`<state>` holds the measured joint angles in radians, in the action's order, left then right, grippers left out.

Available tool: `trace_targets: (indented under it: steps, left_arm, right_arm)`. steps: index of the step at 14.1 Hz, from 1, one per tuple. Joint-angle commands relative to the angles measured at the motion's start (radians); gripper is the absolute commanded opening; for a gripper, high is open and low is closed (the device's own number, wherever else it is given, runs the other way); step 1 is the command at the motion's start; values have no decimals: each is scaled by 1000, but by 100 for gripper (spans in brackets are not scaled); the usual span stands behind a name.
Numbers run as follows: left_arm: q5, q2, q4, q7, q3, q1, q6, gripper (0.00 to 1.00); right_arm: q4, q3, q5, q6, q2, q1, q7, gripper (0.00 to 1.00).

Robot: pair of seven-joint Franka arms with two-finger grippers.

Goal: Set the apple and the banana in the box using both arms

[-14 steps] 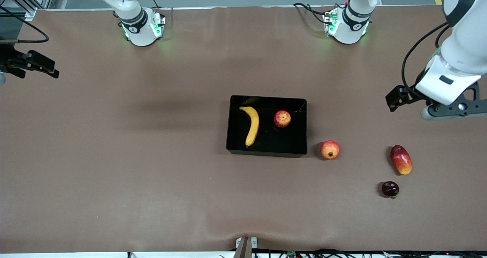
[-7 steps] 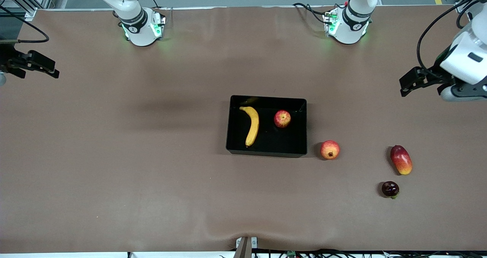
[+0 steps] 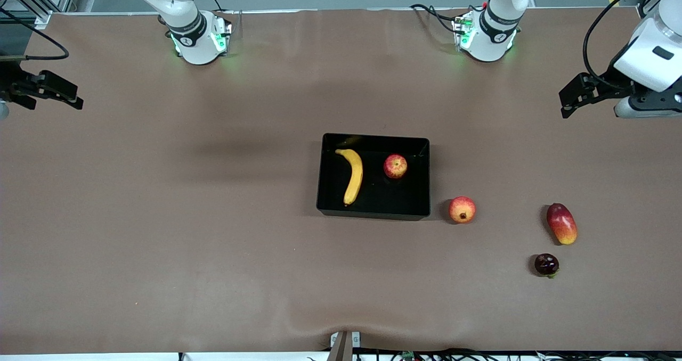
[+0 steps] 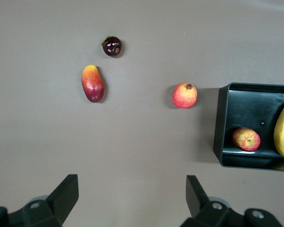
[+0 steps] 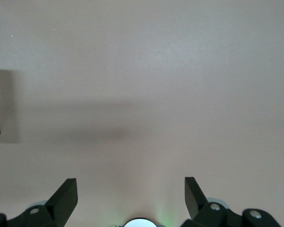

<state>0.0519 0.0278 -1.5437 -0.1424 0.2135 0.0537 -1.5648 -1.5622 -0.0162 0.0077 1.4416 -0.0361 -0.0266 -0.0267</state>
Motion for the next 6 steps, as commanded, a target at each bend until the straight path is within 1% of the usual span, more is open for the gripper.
trace_targets:
  steps: [1, 6]
  left_arm:
    - [-46, 18, -13, 23, -13, 11, 0, 100]
    - [-34, 9, -1, 17, -13, 20, 8, 100]
  right_arm:
    - [22, 1, -9, -13, 9, 5, 13, 100]
    - [22, 1, -9, -13, 9, 7, 11, 100]
